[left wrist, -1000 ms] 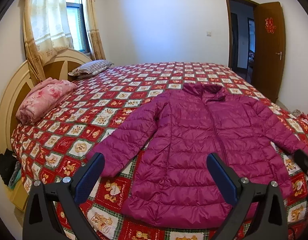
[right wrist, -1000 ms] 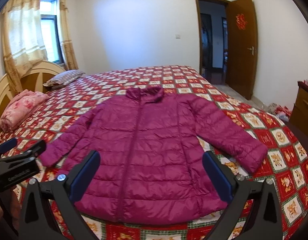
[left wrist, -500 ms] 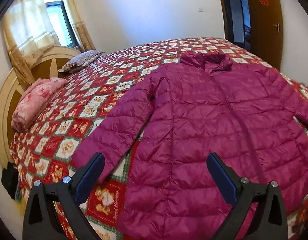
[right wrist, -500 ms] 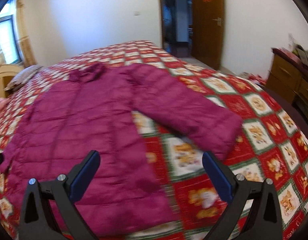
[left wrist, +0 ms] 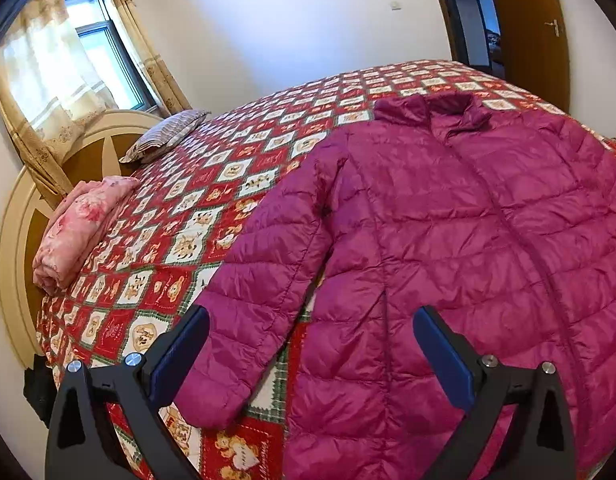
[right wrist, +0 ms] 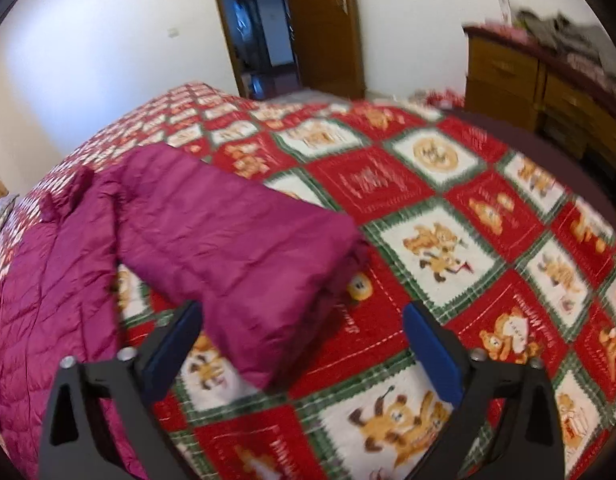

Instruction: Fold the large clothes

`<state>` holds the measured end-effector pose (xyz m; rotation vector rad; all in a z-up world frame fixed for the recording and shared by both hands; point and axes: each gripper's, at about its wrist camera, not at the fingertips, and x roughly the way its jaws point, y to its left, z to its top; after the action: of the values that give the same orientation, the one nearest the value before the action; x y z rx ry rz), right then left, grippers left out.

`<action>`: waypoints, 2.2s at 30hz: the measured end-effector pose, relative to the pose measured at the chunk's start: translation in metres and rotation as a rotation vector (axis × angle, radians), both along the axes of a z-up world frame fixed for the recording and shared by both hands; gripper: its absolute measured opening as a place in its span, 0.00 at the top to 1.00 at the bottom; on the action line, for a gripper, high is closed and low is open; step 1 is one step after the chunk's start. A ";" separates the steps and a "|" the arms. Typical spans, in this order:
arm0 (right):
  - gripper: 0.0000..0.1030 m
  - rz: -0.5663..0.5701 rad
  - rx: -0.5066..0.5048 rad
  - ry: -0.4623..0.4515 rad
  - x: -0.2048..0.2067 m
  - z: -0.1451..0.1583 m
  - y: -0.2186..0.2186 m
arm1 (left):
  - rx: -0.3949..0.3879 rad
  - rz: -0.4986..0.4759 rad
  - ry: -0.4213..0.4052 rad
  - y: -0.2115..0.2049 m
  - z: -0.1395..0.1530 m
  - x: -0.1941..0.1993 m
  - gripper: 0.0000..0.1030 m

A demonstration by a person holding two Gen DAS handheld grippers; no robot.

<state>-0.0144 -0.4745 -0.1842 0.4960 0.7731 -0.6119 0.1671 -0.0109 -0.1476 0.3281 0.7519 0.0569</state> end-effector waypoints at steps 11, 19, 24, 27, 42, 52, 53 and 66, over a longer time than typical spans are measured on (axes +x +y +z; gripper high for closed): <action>0.87 0.059 0.046 -0.049 0.007 0.000 -0.018 | 0.025 0.044 0.072 0.022 -0.021 0.032 0.01; 0.89 0.114 -0.125 -0.078 0.031 0.042 0.001 | -0.031 0.079 0.020 0.041 0.011 0.050 0.01; 0.89 0.228 -0.235 -0.127 0.066 0.076 0.045 | -0.061 0.078 0.006 0.042 0.016 0.060 0.01; 0.89 0.307 -0.282 -0.144 0.090 0.086 0.077 | -0.061 0.076 0.008 0.040 0.011 0.065 0.01; 0.85 0.634 -0.358 -0.071 0.208 0.021 0.218 | -0.063 0.107 0.039 0.044 -0.016 0.104 0.01; 0.22 0.673 -0.297 -0.170 0.159 0.040 0.211 | -0.157 0.029 0.048 0.007 0.005 0.113 0.01; 0.22 0.676 -0.301 -0.166 0.159 0.040 0.212 | -0.153 0.020 0.042 -0.001 0.006 0.115 0.01; 0.17 0.549 -0.343 -0.079 0.150 0.010 0.172 | -0.203 -0.233 0.087 -0.153 0.004 0.147 0.01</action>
<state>0.1351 -0.3021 -0.1746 -0.0165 0.6725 -0.2011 0.3136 -0.1635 -0.1439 0.2239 0.7941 -0.2540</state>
